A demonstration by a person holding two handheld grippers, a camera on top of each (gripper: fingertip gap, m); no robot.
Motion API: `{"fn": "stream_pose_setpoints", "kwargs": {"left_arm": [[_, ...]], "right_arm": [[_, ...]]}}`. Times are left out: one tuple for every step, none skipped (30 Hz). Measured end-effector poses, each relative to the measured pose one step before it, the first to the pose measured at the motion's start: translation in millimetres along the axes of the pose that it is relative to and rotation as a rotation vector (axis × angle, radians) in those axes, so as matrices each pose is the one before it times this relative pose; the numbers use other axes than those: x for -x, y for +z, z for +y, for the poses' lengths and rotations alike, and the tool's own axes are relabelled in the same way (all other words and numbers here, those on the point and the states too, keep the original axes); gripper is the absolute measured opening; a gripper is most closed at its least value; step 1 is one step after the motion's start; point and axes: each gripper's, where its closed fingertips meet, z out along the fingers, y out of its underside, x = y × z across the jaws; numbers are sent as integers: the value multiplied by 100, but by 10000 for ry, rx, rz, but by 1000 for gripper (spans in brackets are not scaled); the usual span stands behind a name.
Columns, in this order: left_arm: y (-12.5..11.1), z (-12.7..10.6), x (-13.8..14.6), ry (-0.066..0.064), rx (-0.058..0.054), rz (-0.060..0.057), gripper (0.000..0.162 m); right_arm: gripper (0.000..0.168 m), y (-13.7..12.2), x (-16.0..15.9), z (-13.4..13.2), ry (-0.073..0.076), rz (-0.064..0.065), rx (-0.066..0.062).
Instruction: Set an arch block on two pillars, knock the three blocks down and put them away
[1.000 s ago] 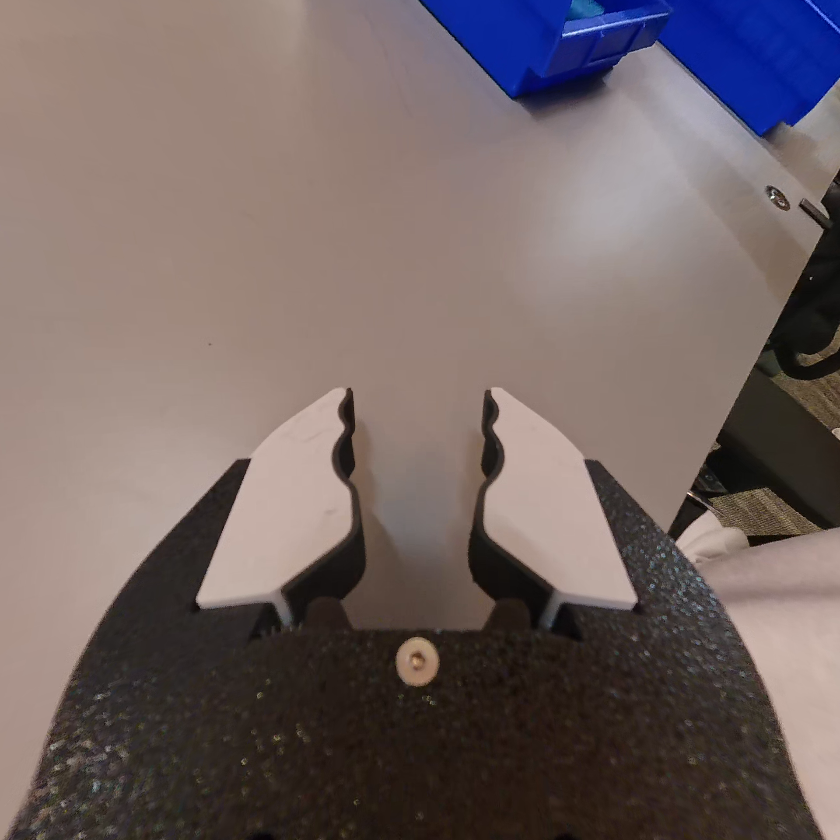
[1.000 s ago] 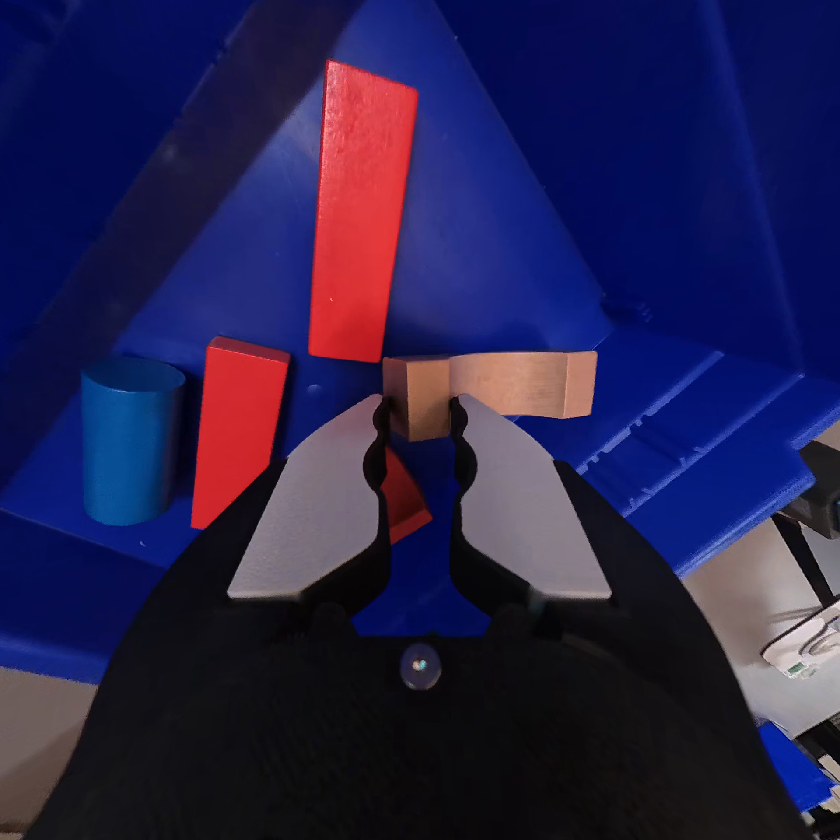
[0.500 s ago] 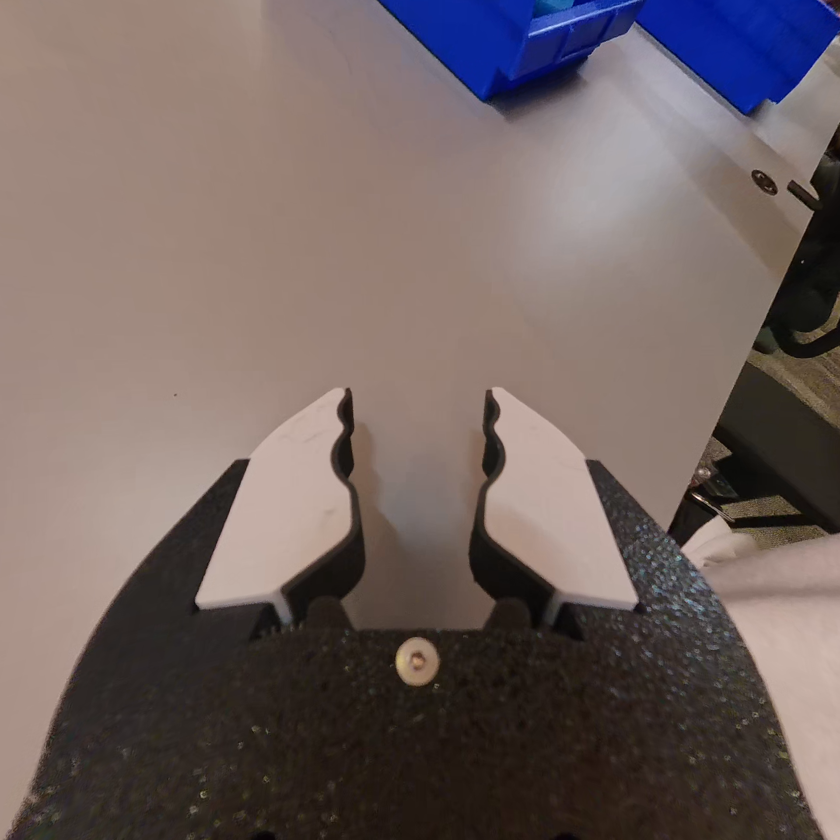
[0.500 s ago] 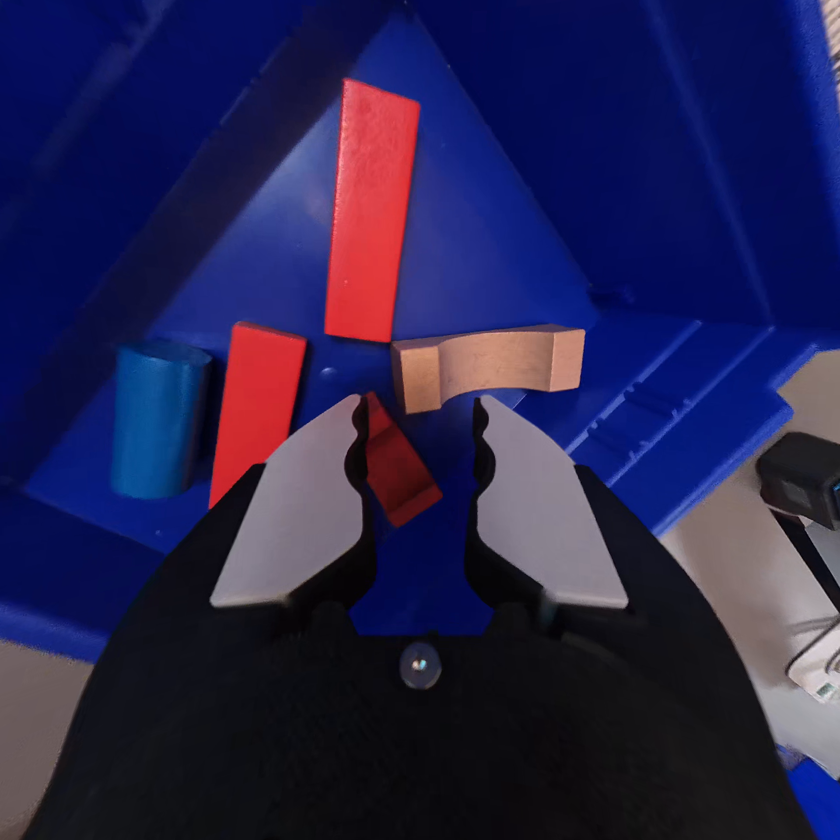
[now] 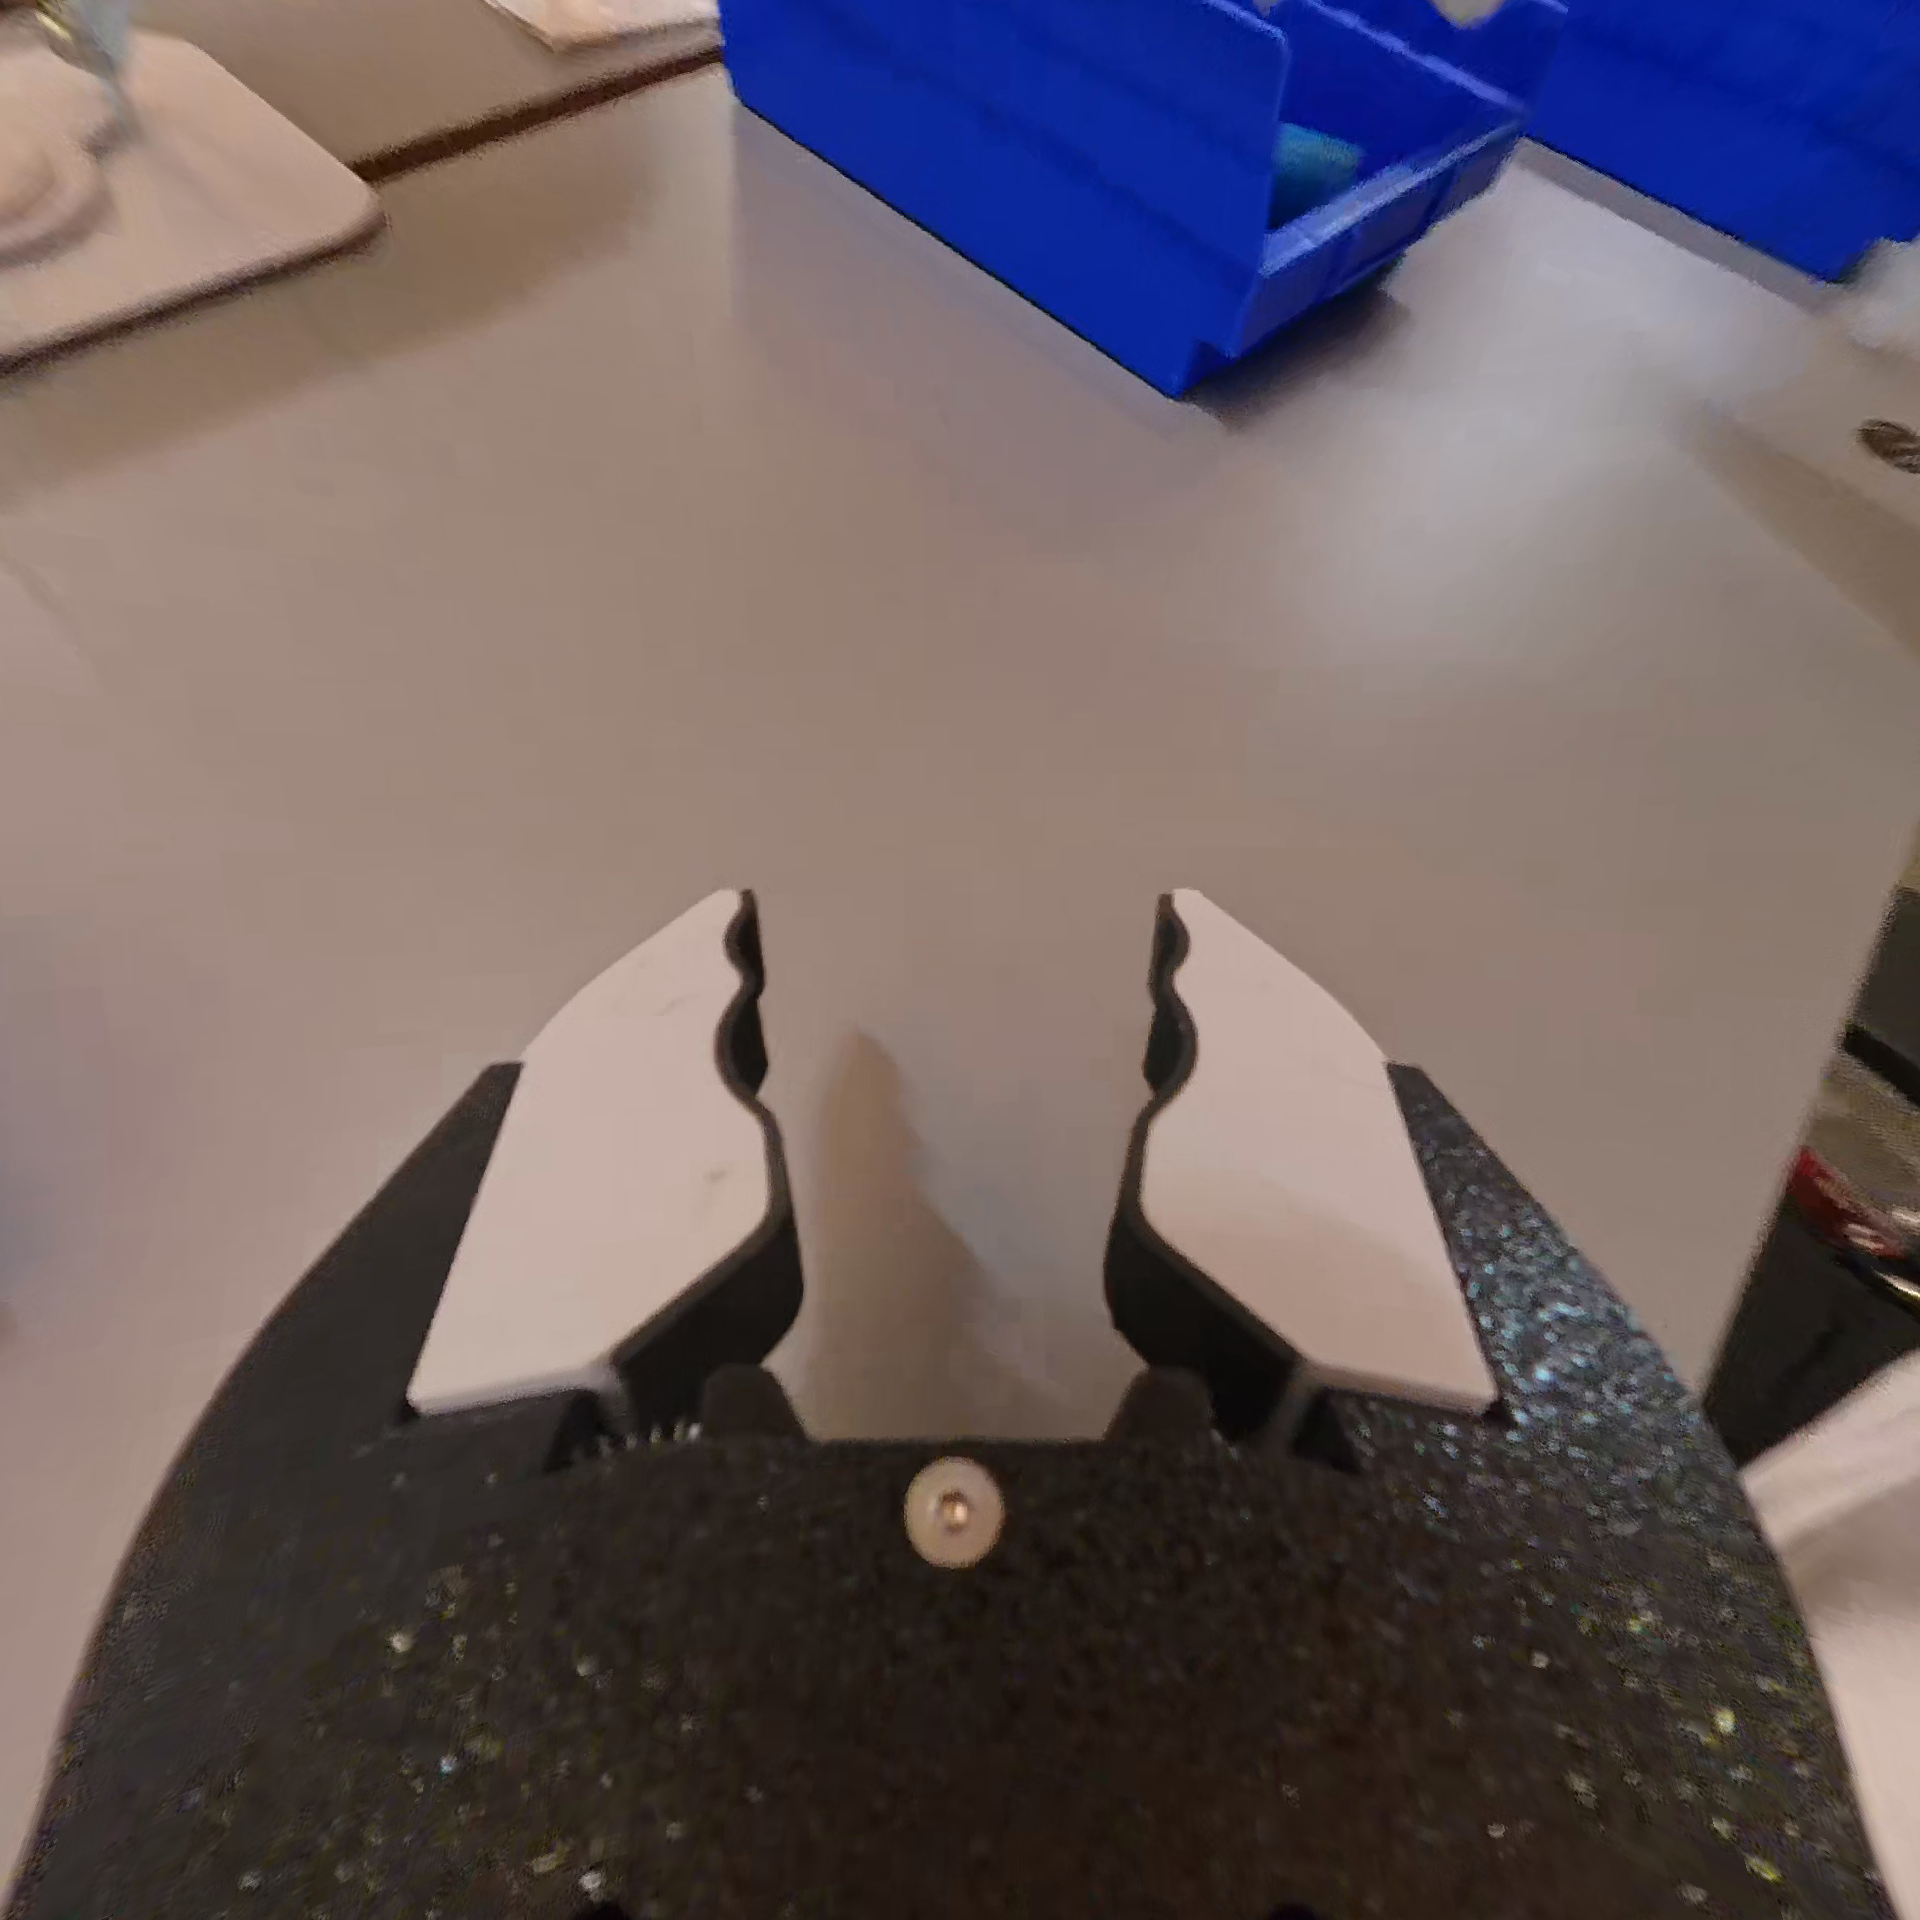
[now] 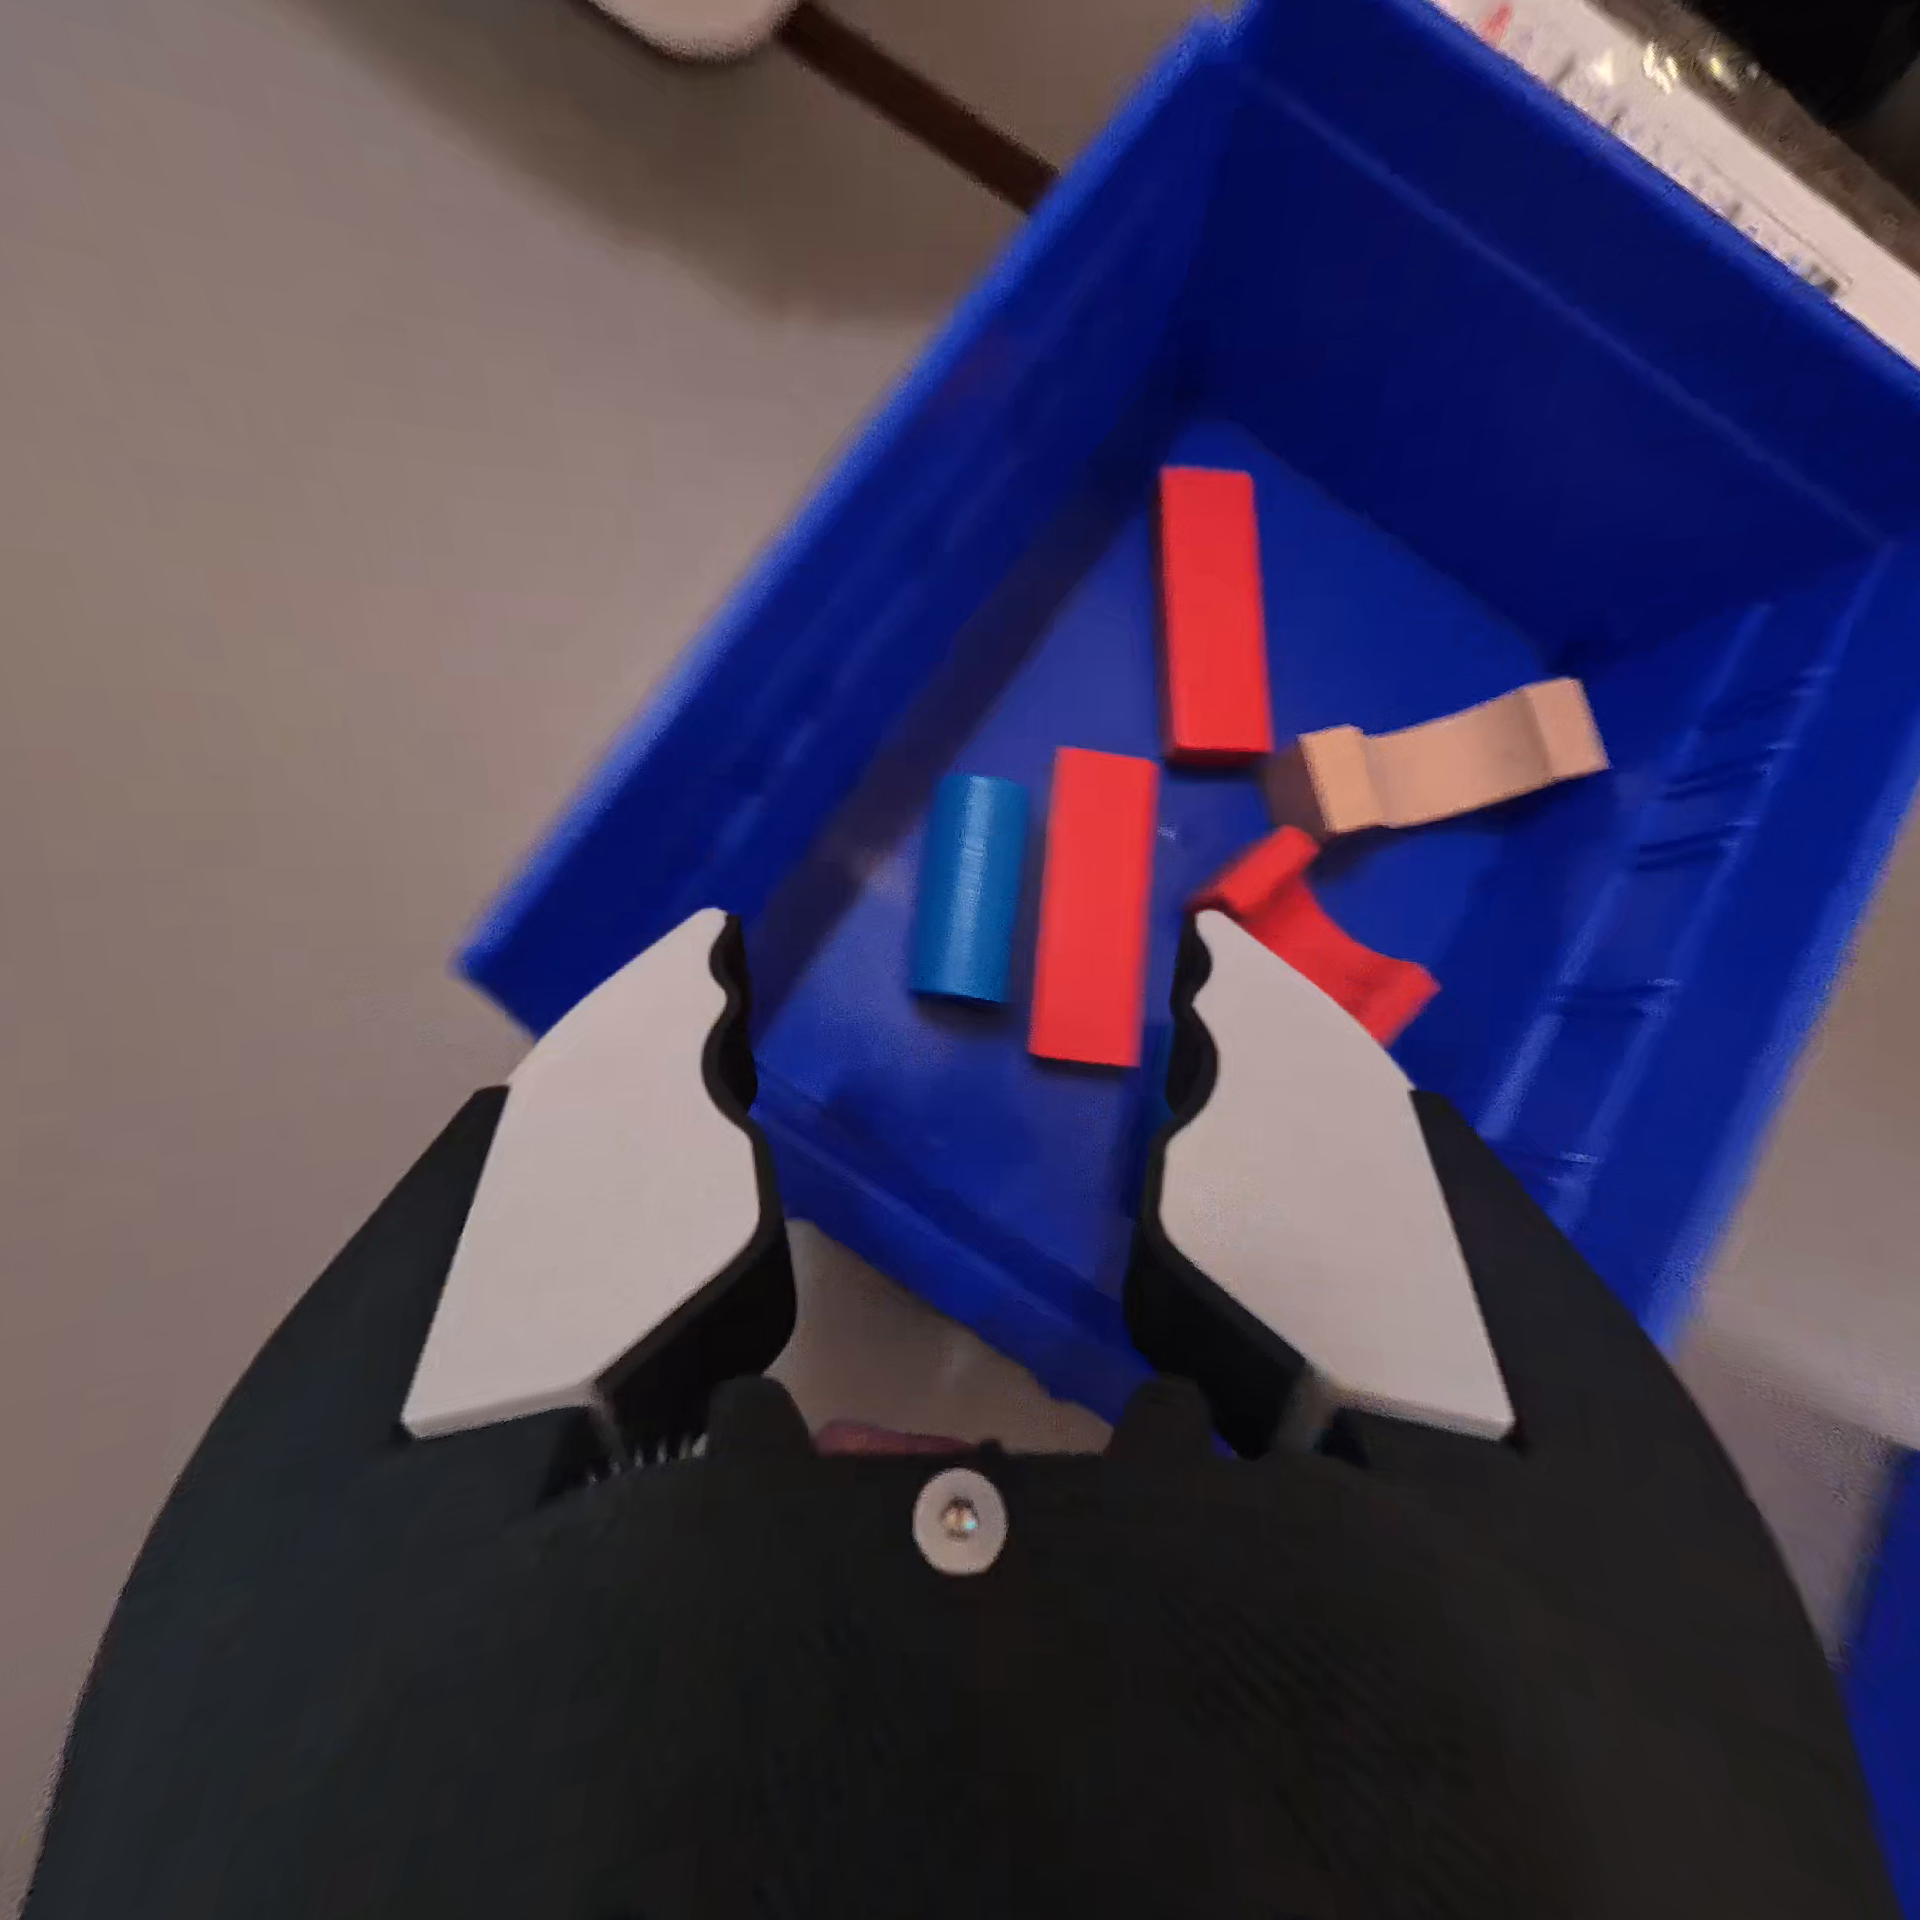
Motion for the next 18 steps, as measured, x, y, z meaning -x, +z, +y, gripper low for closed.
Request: {"fn": "stream_pose_setpoints", "kwargs": {"left_arm": [[-128,-316,674,203,-171,-318,72],[-136,-233,617,160,-165,-252,73],[-170,-267,662,91,-173,-276,77],[-188,-304,693,79,-188,-279,78],[-198,-221,551,73,-171,-189,79],[-221,-177,480,-33,-127,-148,79],[-250,-243,436,-117,-151,-131,78],[-226,-321,370,-93,-225,-85,76],[-207,-287,338,-79,-216,-84,75],[-189,-158,411,-97,-148,-160,74],[-215,-57,448,-60,-119,-210,71],[-218,-23,417,23,-158,-230,68],[-202,24,321,55,-175,-176,65],[-157,135,28,-26,-108,21,62],[-113,286,-222,-176,10,188,63],[-73,273,-214,-260,50,173,65],[-96,193,-78,-177,-9,54,65],[-138,168,75,4,-15,-61,69]], "right_arm": [[82,-89,1467,-114,303,-202,-601],[81,-59,1346,179,231,-82,-401],[67,-73,643,468,125,406,-200],[62,-170,279,615,45,648,-121],[61,-281,285,627,-53,627,-85],[63,-454,418,587,-373,401,-28],[71,-569,183,377,-405,442,-91],[74,-625,-155,148,-199,538,-137],[75,-620,21,104,-12,237,-52],[77,-638,292,78,153,-56,-20],[78,-619,293,-100,245,-65,-136],[79,-550,385,-207,289,-65,-197],[83,-486,747,-196,213,-256,-164],[94,-417,1056,-164,158,-413,-136],[95,-299,878,-214,275,-193,-146],[94,-225,852,-239,260,-107,-186],[95,-161,886,-183,115,-121,-207],[95,-62,815,-56,93,-97,-166]]}}
